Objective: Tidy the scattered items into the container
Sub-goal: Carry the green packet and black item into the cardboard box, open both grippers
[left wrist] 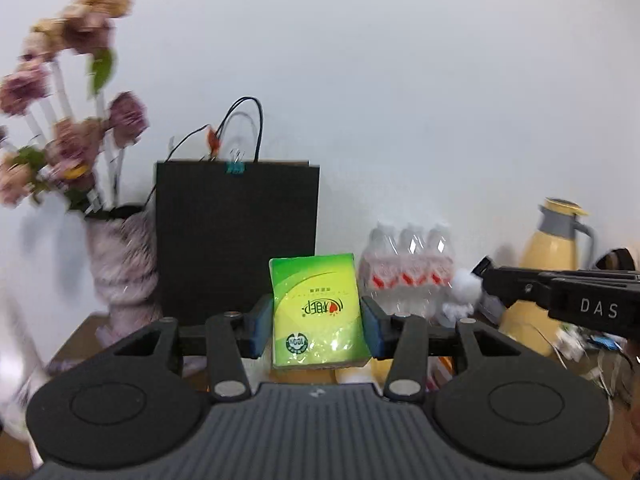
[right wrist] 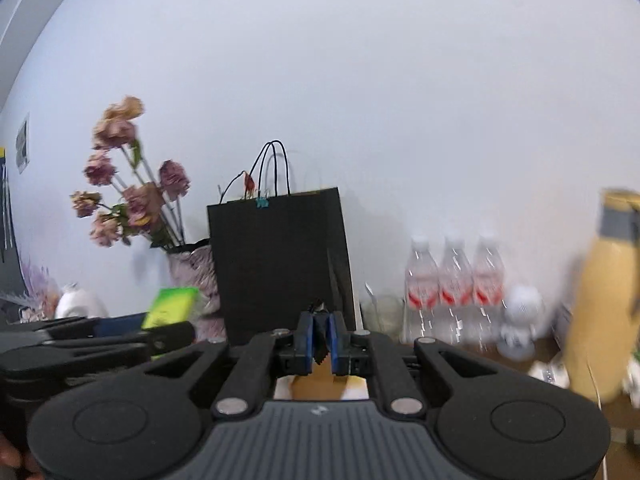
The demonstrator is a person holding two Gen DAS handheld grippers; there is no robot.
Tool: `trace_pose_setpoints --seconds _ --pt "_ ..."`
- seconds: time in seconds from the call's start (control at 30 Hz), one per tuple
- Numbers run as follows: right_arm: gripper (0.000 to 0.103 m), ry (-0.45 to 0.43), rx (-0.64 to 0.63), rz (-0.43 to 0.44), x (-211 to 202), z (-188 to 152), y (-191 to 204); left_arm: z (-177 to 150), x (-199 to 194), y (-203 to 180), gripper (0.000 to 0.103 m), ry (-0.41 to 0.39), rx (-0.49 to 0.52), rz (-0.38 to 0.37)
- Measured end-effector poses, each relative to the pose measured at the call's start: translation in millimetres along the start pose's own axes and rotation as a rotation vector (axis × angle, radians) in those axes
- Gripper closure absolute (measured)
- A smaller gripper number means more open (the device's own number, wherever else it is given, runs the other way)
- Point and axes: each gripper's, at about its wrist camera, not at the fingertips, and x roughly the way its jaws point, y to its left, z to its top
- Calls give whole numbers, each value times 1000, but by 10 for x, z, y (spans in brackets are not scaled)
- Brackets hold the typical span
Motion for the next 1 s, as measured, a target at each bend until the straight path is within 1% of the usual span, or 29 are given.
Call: trace_pose_setpoints --seconds 0.03,0.07,0.1,0.13,0.17,0.27,0.3,0.33,0.37,0.4,0.43,0.47,0.5,0.53,0.6,0.67,0.73,0.8,0.87,0.9,0.93,1.0 --pt "96 28 8 8 191 127 -37 65 206 12 56 24 14 14" --pt "96 73 17 26 422 223 -73 105 467 60 56 71 1 17" --pt "96 119 37 46 648 274 -110 118 718 105 56 127 -13 4" --pt "96 176 56 61 890 290 -152 113 950 159 56 186 -40 13" --pt "96 236 84 74 1163 275 -203 88 1218 218 56 252 -73 40" --pt "96 406 165 98 1896 72 -410 -41 1797 312 56 389 -92 38" --pt "96 468 204 98 2142 -23 -491 -98 1938 333 56 428 -96 34" --pt "96 520 232 98 2342 -123 -546 -158 2092 351 56 462 -100 39" --pt "96 563 246 101 2504 -227 -563 -203 2204 367 56 475 -95 62" --pt "96 595 256 92 2649 -323 -591 -264 2301 398 56 480 -89 69" --pt "96 621 252 90 2772 -414 -602 -331 2367 421 56 482 -97 60" --pt "96 649 264 107 2881 -513 -621 -390 2409 416 56 492 -107 48" --pt "96 680 286 123 2968 -605 -645 -451 2463 416 56 508 -108 46" --pt "96 705 287 113 3038 -684 -664 -513 2521 395 56 526 -92 44" --pt "96 717 222 49 3115 -781 -673 -561 2585 351 56 530 -57 47" --pt "96 717 219 29 3085 -819 -729 -602 2662 324 56 536 -61 64" --pt "96 709 220 32 3046 -804 -780 -658 2759 320 55 571 -80 68" --pt "96 687 249 63 2941 -731 -838 -711 2850 303 55 598 -87 67" --pt "96 655 221 61 2825 -591 -890 -755 2868 296 51 610 -81 73" --pt "96 648 180 34 2819 -513 -899 -770 2860 293 49 611 -75 66" --pt "96 650 134 -8 2786 -472 -931 -783 2842 291 45 608 -67 59" --pt "95 693 50 -111 2782 -473 -1021 -793 2824 296 43 605 -61 56"
